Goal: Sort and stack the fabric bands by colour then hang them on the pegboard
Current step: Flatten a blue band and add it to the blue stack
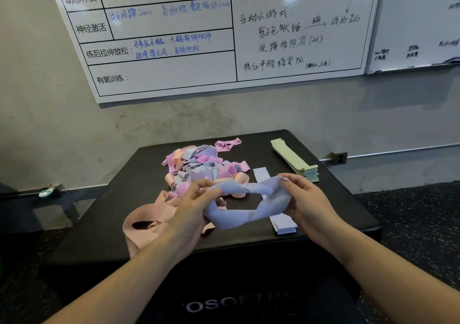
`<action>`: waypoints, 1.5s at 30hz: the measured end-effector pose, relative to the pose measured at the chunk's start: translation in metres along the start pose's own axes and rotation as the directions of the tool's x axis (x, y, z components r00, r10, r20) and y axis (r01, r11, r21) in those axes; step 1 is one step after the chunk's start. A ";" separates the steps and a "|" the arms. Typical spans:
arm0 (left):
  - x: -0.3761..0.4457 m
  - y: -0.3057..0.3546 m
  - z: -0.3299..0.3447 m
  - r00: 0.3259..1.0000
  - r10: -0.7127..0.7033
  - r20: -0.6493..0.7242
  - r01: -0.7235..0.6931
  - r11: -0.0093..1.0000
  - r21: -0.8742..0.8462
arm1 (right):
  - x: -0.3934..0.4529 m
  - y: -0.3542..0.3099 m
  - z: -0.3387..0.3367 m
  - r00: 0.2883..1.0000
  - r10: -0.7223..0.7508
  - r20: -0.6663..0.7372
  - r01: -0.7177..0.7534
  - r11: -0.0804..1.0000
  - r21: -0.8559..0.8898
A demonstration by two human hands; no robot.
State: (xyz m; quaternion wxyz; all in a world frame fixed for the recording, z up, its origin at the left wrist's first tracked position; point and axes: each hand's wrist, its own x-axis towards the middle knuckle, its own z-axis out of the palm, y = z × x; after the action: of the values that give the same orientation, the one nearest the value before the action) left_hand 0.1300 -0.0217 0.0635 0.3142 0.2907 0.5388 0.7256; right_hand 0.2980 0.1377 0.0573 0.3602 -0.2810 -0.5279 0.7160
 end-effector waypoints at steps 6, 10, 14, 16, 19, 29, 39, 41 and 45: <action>-0.006 0.003 0.008 0.969 -0.154 0.194 0.121 0.977 0.173 | 0.001 -0.024 0.014 0.986 -0.137 0.097 0.148 0.982 -0.117; -0.002 0.009 0.028 0.991 -0.067 0.119 0.031 0.959 0.281 | -0.007 -0.028 0.028 0.940 -0.226 0.255 0.274 0.947 -0.170; 0.002 0.009 0.042 0.979 -0.074 0.188 0.031 0.975 0.222 | -0.015 -0.031 0.036 0.906 -0.233 0.352 0.318 0.926 -0.205; 0.001 0.005 0.044 0.979 -0.065 0.192 0.024 0.977 0.211 | -0.016 -0.031 0.036 0.907 -0.263 0.330 0.343 0.914 -0.216; 0.000 0.000 0.048 0.986 -0.044 0.158 -0.001 0.961 0.276 | -0.017 -0.031 0.039 0.926 -0.237 0.296 0.290 0.945 -0.150; 0.000 -0.013 0.055 1.000 0.004 -0.001 -0.004 0.986 0.165 | -0.020 -0.010 0.032 0.963 -0.224 0.150 0.244 0.961 -0.131; -0.004 -0.023 0.049 0.992 0.007 -0.122 0.020 0.977 0.213 | -0.027 0.018 0.018 0.959 -0.235 0.159 0.280 0.873 -0.398; -0.003 -0.025 0.048 0.989 -0.027 -0.146 0.052 0.984 0.172 | -0.028 0.023 0.019 0.977 -0.134 0.167 0.187 0.913 -0.362; -0.006 -0.024 0.052 0.988 -0.020 -0.150 0.030 0.997 0.066 | -0.034 0.029 0.026 0.990 0.026 0.137 -0.023 0.999 -0.025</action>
State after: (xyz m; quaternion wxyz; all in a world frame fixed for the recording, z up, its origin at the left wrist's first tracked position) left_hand 0.1770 0.0104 0.0525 0.2718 0.2392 0.5889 0.7225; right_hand 0.2911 0.0906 0.0381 0.3109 -0.2417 -0.5561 0.7318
